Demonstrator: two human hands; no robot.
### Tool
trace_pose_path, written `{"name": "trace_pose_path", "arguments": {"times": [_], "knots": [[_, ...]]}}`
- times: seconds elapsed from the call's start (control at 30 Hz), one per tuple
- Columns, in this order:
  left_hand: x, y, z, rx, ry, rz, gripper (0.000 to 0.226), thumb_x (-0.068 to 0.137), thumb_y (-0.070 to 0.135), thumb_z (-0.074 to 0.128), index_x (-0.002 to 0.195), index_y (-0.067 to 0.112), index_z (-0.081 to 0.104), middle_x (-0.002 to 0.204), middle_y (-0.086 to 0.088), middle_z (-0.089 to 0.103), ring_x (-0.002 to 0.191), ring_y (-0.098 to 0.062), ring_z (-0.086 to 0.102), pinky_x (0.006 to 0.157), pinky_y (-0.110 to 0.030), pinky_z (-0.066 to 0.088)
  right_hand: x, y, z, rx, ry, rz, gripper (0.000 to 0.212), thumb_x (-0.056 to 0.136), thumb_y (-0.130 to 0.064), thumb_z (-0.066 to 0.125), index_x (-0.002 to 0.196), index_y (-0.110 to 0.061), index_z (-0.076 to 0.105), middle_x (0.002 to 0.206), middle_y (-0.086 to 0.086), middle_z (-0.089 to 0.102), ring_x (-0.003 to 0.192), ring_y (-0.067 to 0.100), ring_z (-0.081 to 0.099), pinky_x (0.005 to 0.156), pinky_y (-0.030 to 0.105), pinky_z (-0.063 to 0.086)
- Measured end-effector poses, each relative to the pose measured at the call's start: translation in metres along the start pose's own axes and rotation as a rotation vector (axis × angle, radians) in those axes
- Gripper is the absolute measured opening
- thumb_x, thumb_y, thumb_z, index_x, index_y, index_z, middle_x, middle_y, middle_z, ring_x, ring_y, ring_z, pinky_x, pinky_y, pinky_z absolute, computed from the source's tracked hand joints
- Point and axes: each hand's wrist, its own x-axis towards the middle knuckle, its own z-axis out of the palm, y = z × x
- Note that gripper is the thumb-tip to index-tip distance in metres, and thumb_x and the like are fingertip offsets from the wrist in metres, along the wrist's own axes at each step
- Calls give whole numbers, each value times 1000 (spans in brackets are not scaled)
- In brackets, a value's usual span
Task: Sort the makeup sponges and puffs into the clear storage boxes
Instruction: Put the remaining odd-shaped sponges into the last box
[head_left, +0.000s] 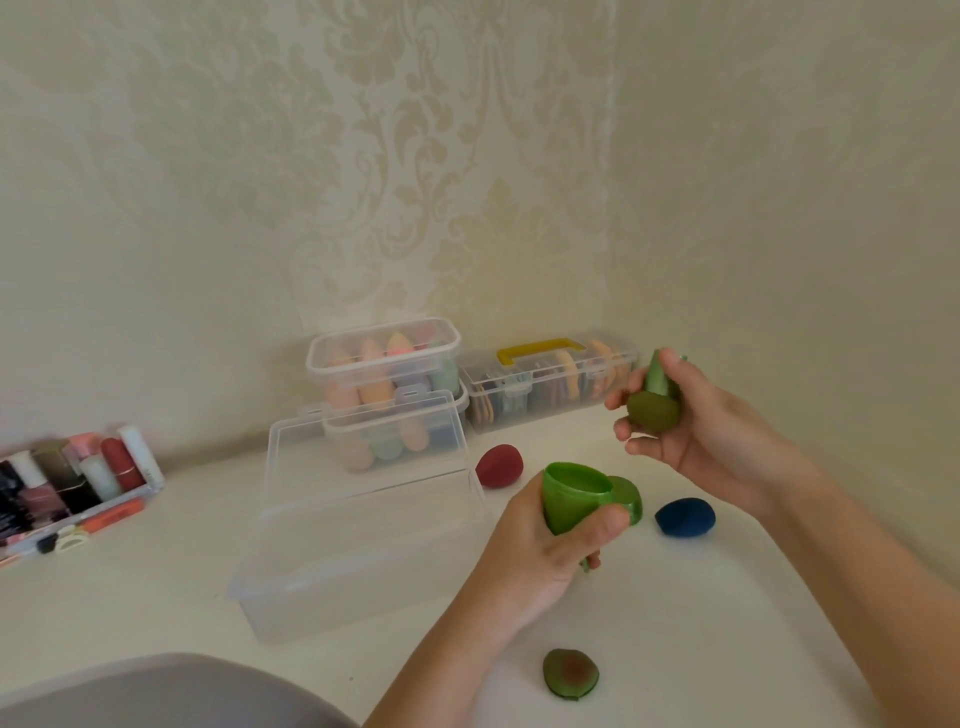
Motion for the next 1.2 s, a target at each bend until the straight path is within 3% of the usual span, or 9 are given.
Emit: {"name": "trace_pose_path", "arguments": {"times": [0.13, 0.27, 0.43, 0.57, 0.67, 0.77, 0.9, 1.03, 1.2], "knots": [[1, -3, 2, -41, 48, -17, 53, 72, 64, 51, 92, 15, 54, 67, 5, 56, 59, -8, 54, 59, -18, 47, -1, 0, 0, -75, -120, 4, 48, 84, -55, 43, 102, -13, 58, 81, 7, 56, 51, 12, 43, 48, 18, 39], [2, -8, 2, -40, 65, -35, 52, 76, 61, 53, 98, 14, 54, 72, 4, 59, 64, -9, 56, 61, -23, 48, -1, -4, 2, 10, -148, 46, 43, 94, -40, 29, 107, -11, 59, 80, 9, 56, 53, 15, 42, 50, 21, 39], [3, -11, 0, 45, 66, -52, 53, 70, 58, 70, 109, 25, 53, 94, 8, 66, 86, -2, 62, 73, -14, 47, -6, -2, -1, -42, -234, -42, 51, 85, -36, 63, 125, -6, 53, 118, 16, 62, 105, 32, 64, 82, 32, 54], [5, -15, -2, 55, 95, -94, 61, 64, 51, 80, 114, 34, 49, 109, 9, 64, 104, -8, 60, 83, -15, 47, -8, -2, 2, -98, -265, -42, 66, 68, -44, 80, 121, -11, 60, 122, 12, 61, 115, 30, 59, 88, 34, 52], [5, -16, -2, 78, 115, -112, 61, 64, 43, 82, 113, 33, 48, 110, 8, 64, 105, -11, 60, 87, -20, 48, -8, -3, 6, -188, -245, -56, 65, 69, -49, 77, 117, -8, 61, 115, 12, 63, 110, 30, 61, 88, 32, 52], [4, -15, 0, 76, 124, -102, 55, 67, 35, 83, 111, 30, 49, 104, 8, 66, 99, -8, 62, 82, -17, 48, -10, -4, 8, -214, -257, -61, 58, 70, -54, 74, 109, -12, 65, 95, 10, 64, 82, 20, 61, 74, 26, 53], [4, -13, 1, 26, 137, -69, 55, 64, 47, 79, 107, 26, 53, 95, 7, 68, 88, -8, 65, 76, -24, 53, -12, -5, 9, -551, -221, -114, 28, 82, -47, 63, 100, -27, 71, 85, 5, 62, 69, 10, 50, 65, 22, 47], [3, -12, 3, 9, 118, -77, 58, 62, 56, 73, 106, 22, 55, 89, 6, 66, 78, -9, 64, 79, -41, 57, -11, -5, 5, -644, -273, -79, 36, 60, -28, 84, 88, -21, 63, 76, -1, 57, 69, 13, 51, 63, 22, 45], [3, -12, 3, -11, 73, -92, 54, 66, 52, 74, 107, 23, 55, 92, 4, 67, 77, -12, 66, 76, -35, 57, -8, 1, 12, -731, -247, -124, 52, 54, -65, 75, 99, -38, 73, 99, -9, 67, 94, 10, 63, 86, 26, 52]]}}
